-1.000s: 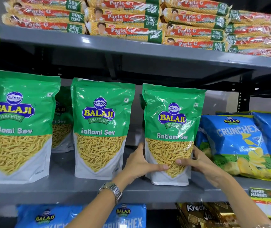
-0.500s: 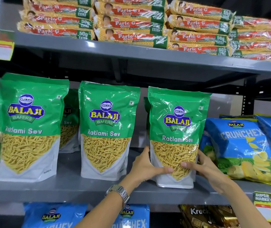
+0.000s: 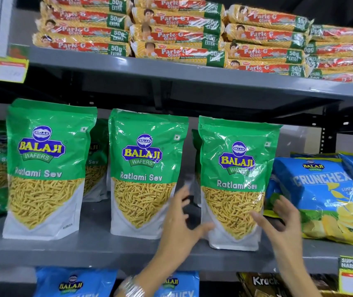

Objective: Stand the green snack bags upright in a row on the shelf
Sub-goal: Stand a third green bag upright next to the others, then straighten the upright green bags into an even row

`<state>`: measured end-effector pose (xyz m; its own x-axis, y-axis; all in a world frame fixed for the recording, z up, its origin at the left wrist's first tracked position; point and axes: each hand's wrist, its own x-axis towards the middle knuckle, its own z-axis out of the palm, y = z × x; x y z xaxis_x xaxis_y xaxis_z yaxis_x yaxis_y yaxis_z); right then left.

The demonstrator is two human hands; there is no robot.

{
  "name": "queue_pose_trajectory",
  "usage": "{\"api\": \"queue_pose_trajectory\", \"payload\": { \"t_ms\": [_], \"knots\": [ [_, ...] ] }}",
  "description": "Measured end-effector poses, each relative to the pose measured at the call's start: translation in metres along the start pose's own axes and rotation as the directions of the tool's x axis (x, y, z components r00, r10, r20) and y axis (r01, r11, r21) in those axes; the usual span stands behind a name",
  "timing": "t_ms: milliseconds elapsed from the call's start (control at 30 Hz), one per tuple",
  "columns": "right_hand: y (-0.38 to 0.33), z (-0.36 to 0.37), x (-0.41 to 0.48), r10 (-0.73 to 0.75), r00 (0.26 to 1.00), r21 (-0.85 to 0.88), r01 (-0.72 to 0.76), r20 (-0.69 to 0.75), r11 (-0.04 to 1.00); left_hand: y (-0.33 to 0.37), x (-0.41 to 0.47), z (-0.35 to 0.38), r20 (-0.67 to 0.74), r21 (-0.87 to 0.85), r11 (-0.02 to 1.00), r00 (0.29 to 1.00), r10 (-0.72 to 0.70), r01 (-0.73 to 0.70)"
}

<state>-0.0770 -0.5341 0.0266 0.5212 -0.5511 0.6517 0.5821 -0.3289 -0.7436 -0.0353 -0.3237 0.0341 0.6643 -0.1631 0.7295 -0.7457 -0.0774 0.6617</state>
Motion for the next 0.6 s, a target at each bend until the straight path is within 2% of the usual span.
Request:
{"api": "queue_pose_trajectory", "payload": {
  "t_ms": [33, 67, 100, 167, 233, 300, 433, 533, 600],
  "knots": [
    [-0.006, 0.006, -0.015, -0.142, 0.98, 0.006, 0.144, -0.141, 0.99, 0.002, -0.003, -0.015, -0.123, -0.015, 0.999, 0.991, 0.042, -0.044],
    [-0.014, 0.015, -0.029, -0.256, 0.941, 0.024, 0.268, -0.223, 0.963, 0.002, -0.004, -0.033, -0.249, -0.017, 0.997, 0.966, 0.069, -0.076],
    [-0.021, 0.028, -0.042, -0.328, 0.915, 0.036, 0.345, -0.235, 0.938, 0.001, -0.003, -0.052, -0.358, -0.008, 0.996, 0.93, 0.084, -0.093],
    [-0.033, 0.058, -0.059, -0.374, 0.924, 0.025, 0.377, -0.081, 0.926, -0.006, 0.003, -0.089, -0.492, 0.04, 0.995, 0.865, 0.099, -0.091],
    [-0.041, 0.091, -0.067, -0.289, 0.942, 0.011, 0.292, 0.172, 0.956, -0.018, 0.01, -0.117, -0.525, 0.062, 0.998, 0.85, 0.049, -0.02],
    [-0.043, 0.12, -0.067, -0.149, 0.92, -0.014, 0.166, 0.362, 0.986, -0.033, 0.014, -0.136, -0.481, 0.049, 0.994, 0.875, -0.06, 0.095],
    [-0.035, 0.155, -0.056, 0.14, 0.836, -0.141, -0.076, 0.531, 0.987, -0.058, 0.016, -0.16, -0.218, 0.046, 0.953, 0.934, -0.284, 0.301],
    [-0.028, 0.165, -0.047, 0.24, 0.75, -0.112, -0.218, 0.616, 0.969, -0.066, 0.016, -0.174, 0.032, -0.005, 0.917, 0.916, -0.399, 0.399],
    [-0.024, 0.168, -0.046, 0.271, 0.704, -0.101, -0.274, 0.657, 0.956, -0.07, 0.015, -0.177, 0.131, -0.002, 0.906, 0.898, -0.419, 0.423]
  ]
}}
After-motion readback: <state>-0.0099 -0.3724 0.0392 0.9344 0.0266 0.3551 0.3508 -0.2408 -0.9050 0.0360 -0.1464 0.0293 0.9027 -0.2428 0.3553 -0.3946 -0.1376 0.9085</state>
